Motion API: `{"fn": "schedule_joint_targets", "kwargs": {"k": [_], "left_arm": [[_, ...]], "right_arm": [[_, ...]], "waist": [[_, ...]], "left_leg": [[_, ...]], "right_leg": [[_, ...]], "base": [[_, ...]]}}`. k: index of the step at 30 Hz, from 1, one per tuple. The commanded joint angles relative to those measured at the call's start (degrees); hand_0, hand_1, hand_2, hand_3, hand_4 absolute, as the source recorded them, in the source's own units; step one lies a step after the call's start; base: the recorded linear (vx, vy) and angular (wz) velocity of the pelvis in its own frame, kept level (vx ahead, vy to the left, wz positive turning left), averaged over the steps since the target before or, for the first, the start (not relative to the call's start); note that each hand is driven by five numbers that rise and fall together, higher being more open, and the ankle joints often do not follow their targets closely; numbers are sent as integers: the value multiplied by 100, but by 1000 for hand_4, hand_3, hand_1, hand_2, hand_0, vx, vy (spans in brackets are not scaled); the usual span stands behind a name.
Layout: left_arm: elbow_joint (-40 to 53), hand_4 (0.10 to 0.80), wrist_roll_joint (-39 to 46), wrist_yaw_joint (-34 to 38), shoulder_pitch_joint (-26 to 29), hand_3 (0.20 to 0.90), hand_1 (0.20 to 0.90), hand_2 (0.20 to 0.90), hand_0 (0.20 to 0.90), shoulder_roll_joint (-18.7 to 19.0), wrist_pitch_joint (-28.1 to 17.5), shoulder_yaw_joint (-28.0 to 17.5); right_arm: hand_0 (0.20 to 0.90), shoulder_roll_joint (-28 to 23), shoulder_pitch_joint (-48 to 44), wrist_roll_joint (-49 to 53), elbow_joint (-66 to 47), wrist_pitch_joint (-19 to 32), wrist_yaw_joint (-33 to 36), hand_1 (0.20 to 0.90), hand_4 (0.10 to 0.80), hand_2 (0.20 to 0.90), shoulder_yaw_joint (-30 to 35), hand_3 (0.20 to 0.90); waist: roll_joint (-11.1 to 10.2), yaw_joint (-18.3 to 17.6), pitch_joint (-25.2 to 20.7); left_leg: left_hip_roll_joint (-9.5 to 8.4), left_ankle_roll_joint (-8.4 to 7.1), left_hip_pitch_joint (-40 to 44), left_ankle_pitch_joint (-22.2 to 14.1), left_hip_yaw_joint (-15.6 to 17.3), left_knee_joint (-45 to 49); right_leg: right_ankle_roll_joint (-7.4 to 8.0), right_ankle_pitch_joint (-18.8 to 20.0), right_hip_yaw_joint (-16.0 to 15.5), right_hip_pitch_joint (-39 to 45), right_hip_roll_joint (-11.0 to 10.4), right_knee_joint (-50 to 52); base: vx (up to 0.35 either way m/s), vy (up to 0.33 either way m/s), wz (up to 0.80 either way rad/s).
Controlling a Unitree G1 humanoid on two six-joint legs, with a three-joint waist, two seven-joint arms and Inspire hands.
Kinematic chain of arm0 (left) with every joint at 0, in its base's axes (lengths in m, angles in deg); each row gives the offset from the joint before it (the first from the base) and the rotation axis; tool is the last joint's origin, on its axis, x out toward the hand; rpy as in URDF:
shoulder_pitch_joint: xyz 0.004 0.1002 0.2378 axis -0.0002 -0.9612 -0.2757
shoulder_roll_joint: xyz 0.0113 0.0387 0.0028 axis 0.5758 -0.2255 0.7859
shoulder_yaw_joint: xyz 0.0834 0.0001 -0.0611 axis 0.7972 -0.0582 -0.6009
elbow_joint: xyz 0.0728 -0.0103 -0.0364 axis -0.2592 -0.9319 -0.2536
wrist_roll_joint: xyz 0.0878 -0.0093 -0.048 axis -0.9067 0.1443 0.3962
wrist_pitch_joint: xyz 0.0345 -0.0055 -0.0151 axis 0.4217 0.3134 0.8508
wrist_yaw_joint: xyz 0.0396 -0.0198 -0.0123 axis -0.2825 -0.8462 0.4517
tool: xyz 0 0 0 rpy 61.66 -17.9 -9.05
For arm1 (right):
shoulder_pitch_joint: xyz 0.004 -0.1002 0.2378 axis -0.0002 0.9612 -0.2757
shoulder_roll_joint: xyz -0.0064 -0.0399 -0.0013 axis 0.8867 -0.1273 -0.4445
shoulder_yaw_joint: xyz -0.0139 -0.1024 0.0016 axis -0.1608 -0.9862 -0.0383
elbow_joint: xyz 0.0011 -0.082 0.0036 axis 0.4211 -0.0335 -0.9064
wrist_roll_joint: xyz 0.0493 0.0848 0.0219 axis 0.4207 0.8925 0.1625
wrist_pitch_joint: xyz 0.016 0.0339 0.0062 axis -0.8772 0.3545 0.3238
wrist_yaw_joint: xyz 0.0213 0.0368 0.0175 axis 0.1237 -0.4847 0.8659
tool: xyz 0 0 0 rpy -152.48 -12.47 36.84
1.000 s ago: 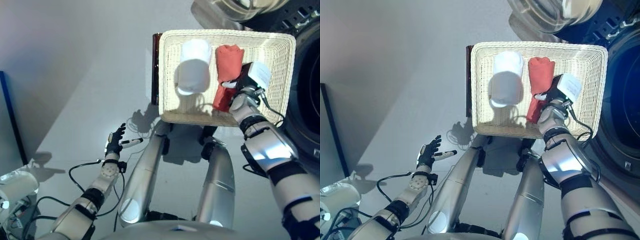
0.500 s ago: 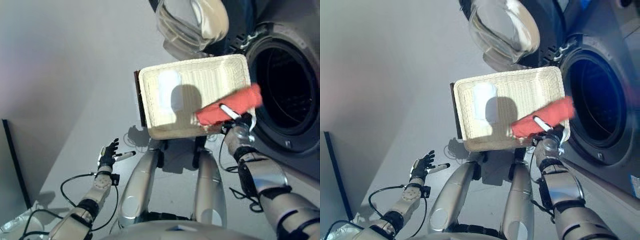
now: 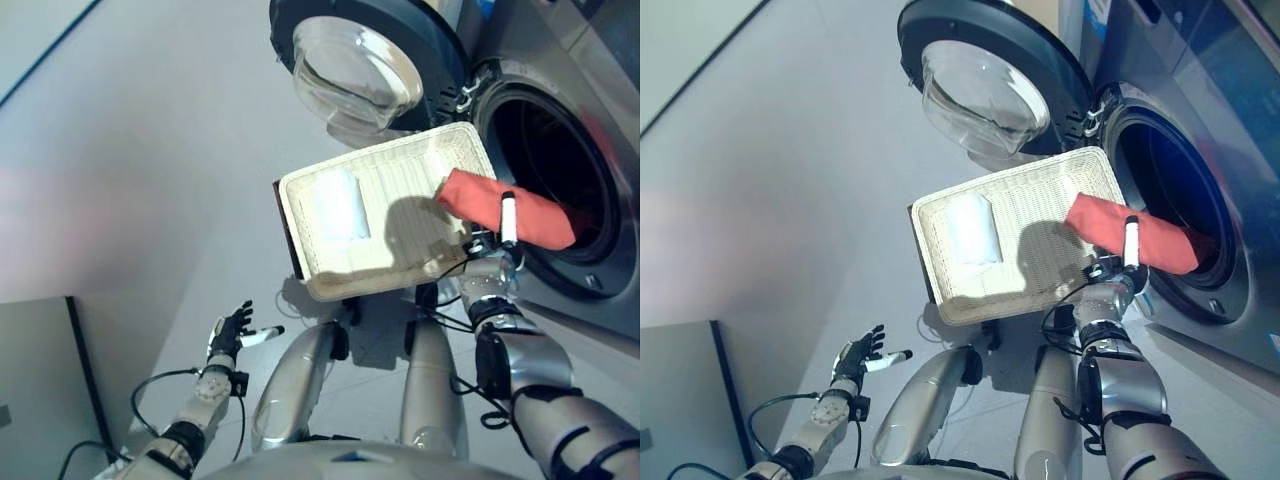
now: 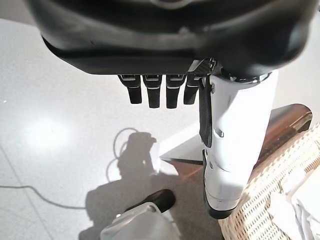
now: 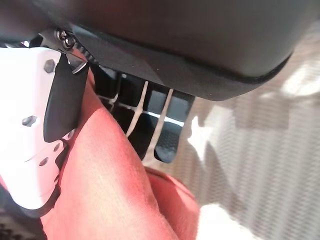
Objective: Pick up the clothes and place them into the washing machine
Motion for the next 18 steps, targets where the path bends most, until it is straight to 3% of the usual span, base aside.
{"fn": "schedule_joint_targets", "kwargs": {"k": [1, 7, 12, 16, 17, 18], "left_arm": [[-177, 800, 137, 72, -50, 900, 900, 900, 900, 124, -201, 90], [-78, 800, 217, 80, -31, 900, 900, 900, 900, 148, -255, 236], [68, 800, 283, 103, -43, 900, 900, 900, 900, 217, -326, 244], [146, 800, 395, 167, -109, 900, 900, 900, 900, 300, -400, 251], [175, 800, 425, 181, -123, 900, 900, 900, 900, 297, -418, 269], [224, 800, 438, 197, -143, 900, 900, 900, 900, 313, -438, 304]], "right_arm": [[200, -855, -497, -116, -541, 565, 55, 200, 300, 200, -38, 200], [200, -1482, -1386, -184, -730, 982, 536, 200, 300, 200, 125, 200], [200, -2066, -2076, -615, -917, 1030, 886, 200, 300, 200, -233, 200], [200, -2531, -2669, -1353, -1924, 1381, 1519, 200, 300, 200, -625, 200], [214, -2558, -2727, -1535, -2233, 1499, 1734, 214, 310, 214, -626, 214], [417, -2619, -2780, -1650, -2444, 1590, 1877, 417, 455, 417, -619, 417]], "waist": [[-17, 136, -376], [265, 206, -487], [448, 242, -512], [500, 212, -552], [518, 196, -558], [526, 184, -570]], "left_leg": [[26, -495, -378, -205, -277, 391], [-1, -529, -378, -184, -263, 314], [-17, -528, -485, -216, -199, 392], [-15, -525, -564, -256, -143, 467], [-14, -526, -579, -261, -138, 478], [-21, -525, -575, -268, -143, 469]], "right_leg": [[-87, 372, -238, 255, 95, -709], [-87, 293, -155, 146, 57, -627], [-96, 276, -42, -73, 55, -484], [-103, 264, 64, -264, 51, -352], [-101, 254, 87, -282, 48, -333], [-100, 245, 99, -288, 53, -316]], "base": [[36, 12, -13], [32, 14, -7], [13, 23, -7], [22, 15, -6], [39, 28, -13], [35, 12, -10]]}}
